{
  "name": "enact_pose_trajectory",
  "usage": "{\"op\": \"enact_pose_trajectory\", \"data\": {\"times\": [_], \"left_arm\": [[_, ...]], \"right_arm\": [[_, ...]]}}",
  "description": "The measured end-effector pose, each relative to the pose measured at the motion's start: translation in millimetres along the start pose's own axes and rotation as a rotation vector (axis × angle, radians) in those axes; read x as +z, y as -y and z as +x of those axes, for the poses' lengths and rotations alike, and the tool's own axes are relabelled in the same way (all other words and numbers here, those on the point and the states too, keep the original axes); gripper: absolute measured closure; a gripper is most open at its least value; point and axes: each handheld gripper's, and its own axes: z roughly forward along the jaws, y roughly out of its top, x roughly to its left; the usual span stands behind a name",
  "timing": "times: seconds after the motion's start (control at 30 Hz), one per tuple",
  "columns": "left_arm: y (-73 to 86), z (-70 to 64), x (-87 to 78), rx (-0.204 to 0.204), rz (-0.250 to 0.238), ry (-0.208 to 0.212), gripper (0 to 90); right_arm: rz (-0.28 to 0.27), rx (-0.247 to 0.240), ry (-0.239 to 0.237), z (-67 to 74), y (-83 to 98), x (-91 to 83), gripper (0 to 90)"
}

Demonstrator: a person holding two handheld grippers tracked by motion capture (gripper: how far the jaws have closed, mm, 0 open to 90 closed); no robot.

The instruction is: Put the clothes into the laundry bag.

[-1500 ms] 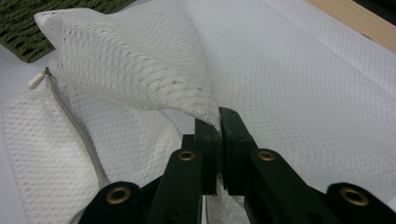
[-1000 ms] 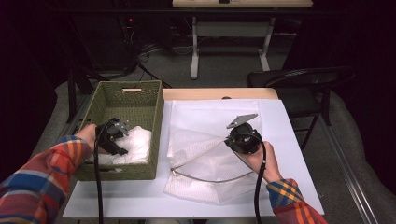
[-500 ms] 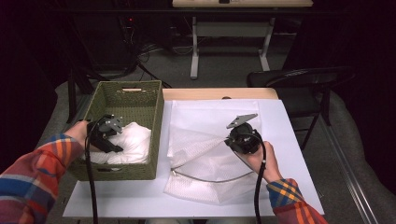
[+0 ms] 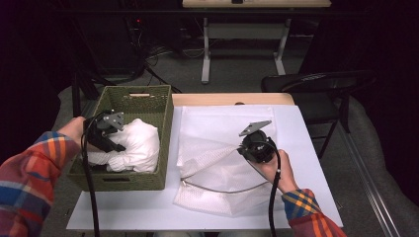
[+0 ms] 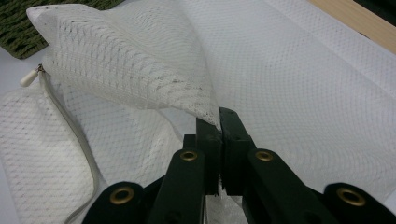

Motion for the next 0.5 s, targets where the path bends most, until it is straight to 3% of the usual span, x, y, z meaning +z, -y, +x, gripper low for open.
{"op": "enact_pose_trajectory", "data": {"times": [0.37,0.5], "left_arm": [[-15.8,2.5,-33.1,0.015,-0.032,-0.028,54.7],[-23.0,0.6,-40.6,0.016,-0.035,-0.018,54.7]], "right_arm": [[0.001,-0.002,0.004,0.4,0.0,-0.4,88.4],[0.002,-0.003,0.005,0.6,-0.1,-0.5,88.5]]}}
